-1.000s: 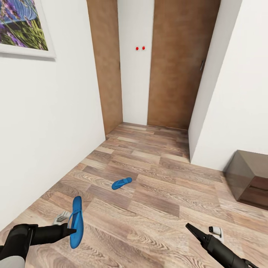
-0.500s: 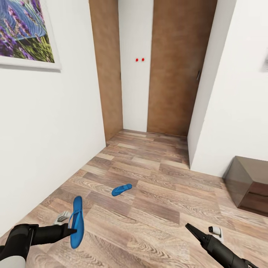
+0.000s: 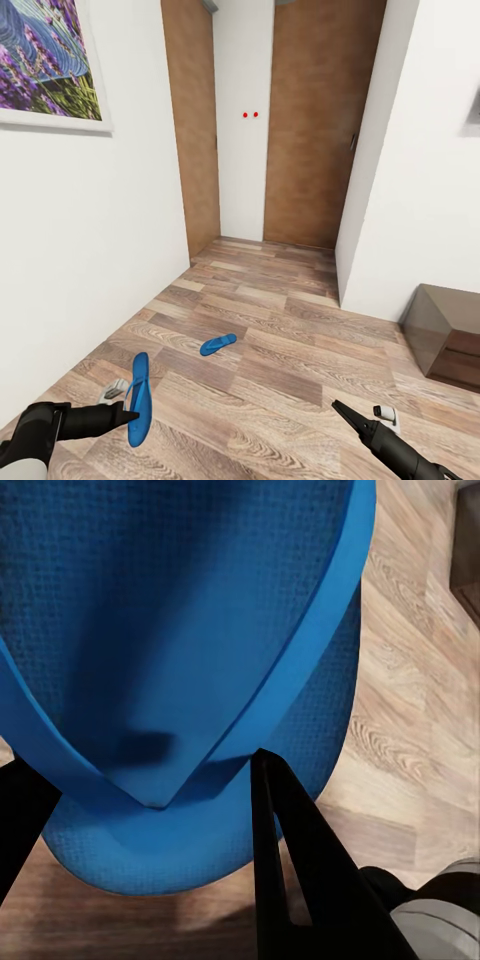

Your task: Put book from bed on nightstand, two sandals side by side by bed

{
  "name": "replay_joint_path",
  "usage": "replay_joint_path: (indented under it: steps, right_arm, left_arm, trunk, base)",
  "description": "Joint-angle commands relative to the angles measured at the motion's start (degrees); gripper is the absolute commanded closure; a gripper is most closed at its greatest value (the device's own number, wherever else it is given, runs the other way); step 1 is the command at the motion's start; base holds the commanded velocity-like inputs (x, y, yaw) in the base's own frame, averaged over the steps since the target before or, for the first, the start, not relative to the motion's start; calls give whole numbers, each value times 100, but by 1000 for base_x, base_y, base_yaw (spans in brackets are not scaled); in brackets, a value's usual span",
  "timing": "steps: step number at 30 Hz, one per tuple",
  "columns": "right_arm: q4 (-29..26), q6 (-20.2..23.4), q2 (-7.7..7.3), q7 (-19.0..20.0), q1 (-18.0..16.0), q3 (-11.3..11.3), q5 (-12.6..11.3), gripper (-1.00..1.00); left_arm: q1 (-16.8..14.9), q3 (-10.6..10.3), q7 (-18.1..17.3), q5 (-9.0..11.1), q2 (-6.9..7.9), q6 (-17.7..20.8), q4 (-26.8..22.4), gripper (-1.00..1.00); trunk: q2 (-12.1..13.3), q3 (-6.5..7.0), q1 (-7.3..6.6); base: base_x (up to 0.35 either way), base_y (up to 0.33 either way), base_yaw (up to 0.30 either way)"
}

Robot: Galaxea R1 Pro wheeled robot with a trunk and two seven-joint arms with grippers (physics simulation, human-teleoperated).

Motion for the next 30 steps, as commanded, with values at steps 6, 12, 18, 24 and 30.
replay_joint_path:
  steps: [6,12,18,24,30]
  right_arm:
    - [1,53,-1,10,-3,-1,-21,-100]
    - [1,49,-1,10,-3,-1,-21,-100]
    - [1,49,-1,10,-3,-1,-21,-100]
    - [1,51,-1,10,-3,-1,-21,-100]
    - [1,50,-1,6,-3,6,-3,-100]
  left_arm:
    - [-10,27,-55,-59,2,56,16,100]
    - [-8,27,-54,-56,-3,56,19,100]
    - [-8,27,-54,-52,-3,56,20,100]
    - [-10,28,-54,-58,-2,62,29,100]
    - [-10,34,-49,-52,3,57,100,100]
  trunk:
    - [-3,-6,-1]
    - [82,97,-53]
    - [242,168,-141]
    - [242,168,-141]
    - [242,168,-141]
  base:
    - [0,0,0]
    - [0,0,0]
    - [0,0,0]
    - [0,0,0]
    - [0,0,0]
